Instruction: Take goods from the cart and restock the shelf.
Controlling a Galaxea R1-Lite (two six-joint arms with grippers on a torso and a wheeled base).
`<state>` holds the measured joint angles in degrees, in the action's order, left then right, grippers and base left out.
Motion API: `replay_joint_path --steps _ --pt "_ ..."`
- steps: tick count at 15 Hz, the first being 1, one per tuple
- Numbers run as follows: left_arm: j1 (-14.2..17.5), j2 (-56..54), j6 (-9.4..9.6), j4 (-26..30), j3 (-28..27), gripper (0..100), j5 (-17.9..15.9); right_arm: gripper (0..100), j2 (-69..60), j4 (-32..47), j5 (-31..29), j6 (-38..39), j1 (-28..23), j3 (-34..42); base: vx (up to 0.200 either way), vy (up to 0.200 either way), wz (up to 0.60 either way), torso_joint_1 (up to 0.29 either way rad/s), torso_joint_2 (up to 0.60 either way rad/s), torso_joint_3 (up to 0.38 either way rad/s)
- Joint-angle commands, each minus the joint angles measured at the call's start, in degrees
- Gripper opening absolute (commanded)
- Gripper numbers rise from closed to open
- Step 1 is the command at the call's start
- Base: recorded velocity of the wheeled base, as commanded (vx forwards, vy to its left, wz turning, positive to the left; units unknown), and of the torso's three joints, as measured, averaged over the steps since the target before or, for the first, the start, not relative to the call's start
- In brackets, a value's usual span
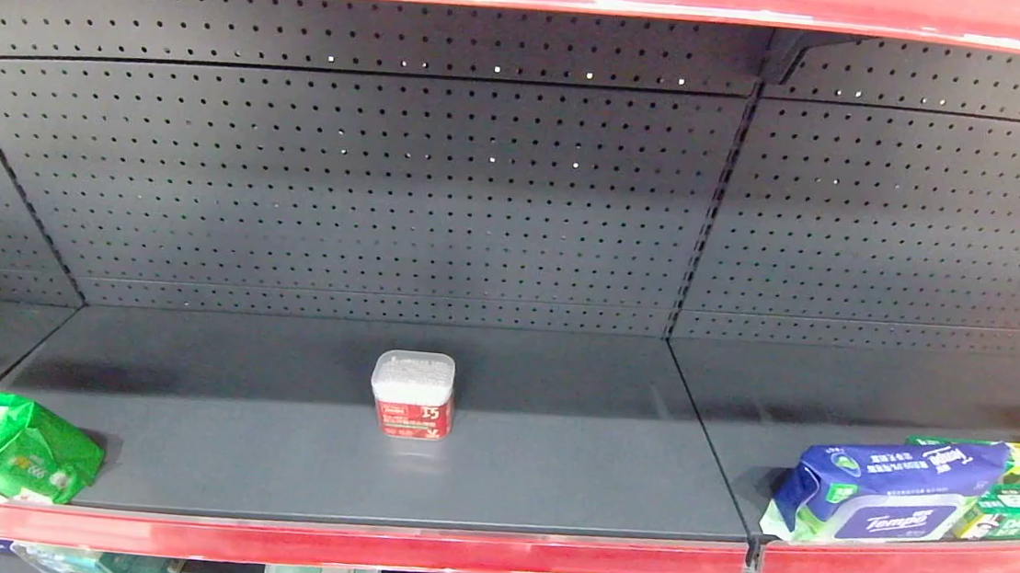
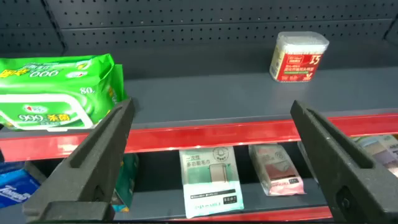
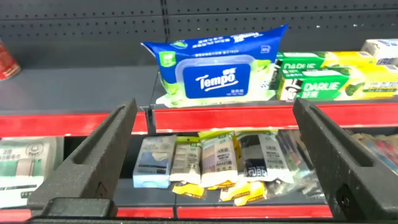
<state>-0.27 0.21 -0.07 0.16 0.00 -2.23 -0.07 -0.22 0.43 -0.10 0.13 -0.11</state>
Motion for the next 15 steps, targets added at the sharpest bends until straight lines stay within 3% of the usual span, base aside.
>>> replay_joint_path --steps 1,6,11,15 --pt "0.0 -0.03 -0.01 0.02 0.0 100 0.03 100 0.07 -0.04 0.1 -0.08 0.04 0.11 -0.2 0.0 0.0 0.007 0.0 -0.002" --pt "0.0 -0.03 -0.01 0.02 0.0 100 0.03 100 0.07 -0.04 0.01 0.01 0.04 0.02 -0.2 0.0 0.0 -0.001 0.01 -0.002" --pt "0.0 -0.03 -0.1 0.02 0.0 100 0.03 100 0.07 -0.04 0.01 0.19 0.04 0.02 0.0 0.0 0.0 0.0 0.0 0.0" --pt "0.0 -0.03 -0.1 0.02 0.0 100 0.03 100 0.07 -0.04 0.01 0.19 0.04 0.02 0.0 0.0 -0.6 0.006 0.0 0.004"
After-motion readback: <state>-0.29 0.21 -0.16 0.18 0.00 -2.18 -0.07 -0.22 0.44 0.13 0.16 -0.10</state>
